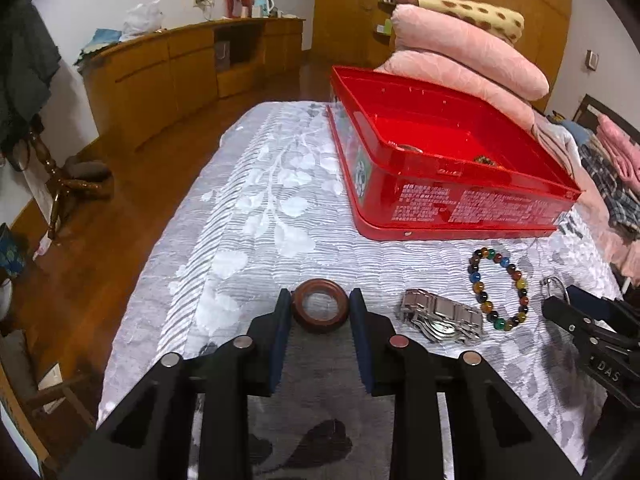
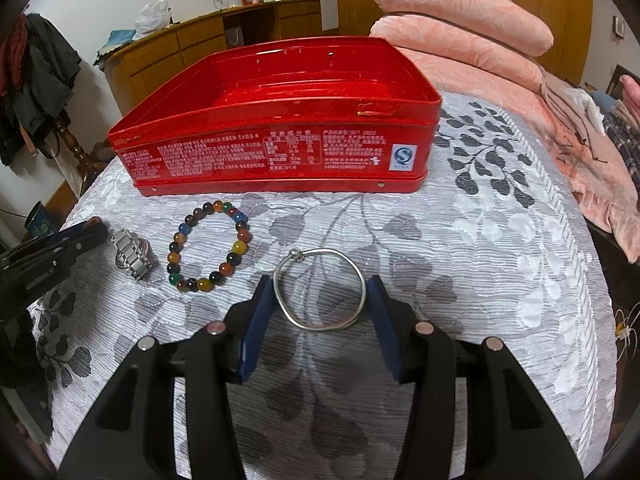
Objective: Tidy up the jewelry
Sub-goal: 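Grasp the brown wooden ring with the left tool while the right grasps the silver bangle, then lift the ring and bangle into the red tin and open both tools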
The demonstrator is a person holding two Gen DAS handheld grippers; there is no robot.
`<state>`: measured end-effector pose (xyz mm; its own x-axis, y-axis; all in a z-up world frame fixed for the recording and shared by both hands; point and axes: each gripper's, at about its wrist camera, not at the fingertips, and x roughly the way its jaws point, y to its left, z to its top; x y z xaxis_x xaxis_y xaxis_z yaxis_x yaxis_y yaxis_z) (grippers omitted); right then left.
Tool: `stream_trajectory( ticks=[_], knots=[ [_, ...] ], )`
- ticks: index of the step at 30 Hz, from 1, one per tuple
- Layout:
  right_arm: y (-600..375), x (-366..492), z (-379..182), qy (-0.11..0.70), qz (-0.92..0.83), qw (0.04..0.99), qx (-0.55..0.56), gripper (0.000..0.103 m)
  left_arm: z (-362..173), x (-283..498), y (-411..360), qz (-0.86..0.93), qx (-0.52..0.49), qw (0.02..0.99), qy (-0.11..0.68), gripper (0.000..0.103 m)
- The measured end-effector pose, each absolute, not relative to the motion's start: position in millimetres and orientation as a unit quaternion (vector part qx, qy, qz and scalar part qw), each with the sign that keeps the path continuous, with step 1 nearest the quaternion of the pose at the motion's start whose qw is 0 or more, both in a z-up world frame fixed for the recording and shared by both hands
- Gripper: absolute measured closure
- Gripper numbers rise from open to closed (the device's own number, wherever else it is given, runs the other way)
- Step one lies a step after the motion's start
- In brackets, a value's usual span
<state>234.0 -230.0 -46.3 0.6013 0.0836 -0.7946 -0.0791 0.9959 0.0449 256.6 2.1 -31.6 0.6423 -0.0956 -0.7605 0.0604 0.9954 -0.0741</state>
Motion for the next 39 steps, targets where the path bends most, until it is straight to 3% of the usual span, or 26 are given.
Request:
stream_trajectory(
  ticks=[19, 28, 39],
  knots=[
    [-225, 214, -48, 0.459, 0.046, 0.887, -0.007, 0.053, -32, 237, -19, -0.062, -0.010, 0.904, 0.422, 0.074],
    [-224, 213, -44, 0.452, 0.043, 0.891, -0.016, 0.057, -25, 235, -20, -0.067, -0.010, 0.907, 0.415, 0.074],
    [-228, 215, 4, 0.406, 0.059, 0.912, -0.022, 0.057, 14, 242, -31, -0.085, -0.009, 0.924, 0.374, 0.074]
  ],
)
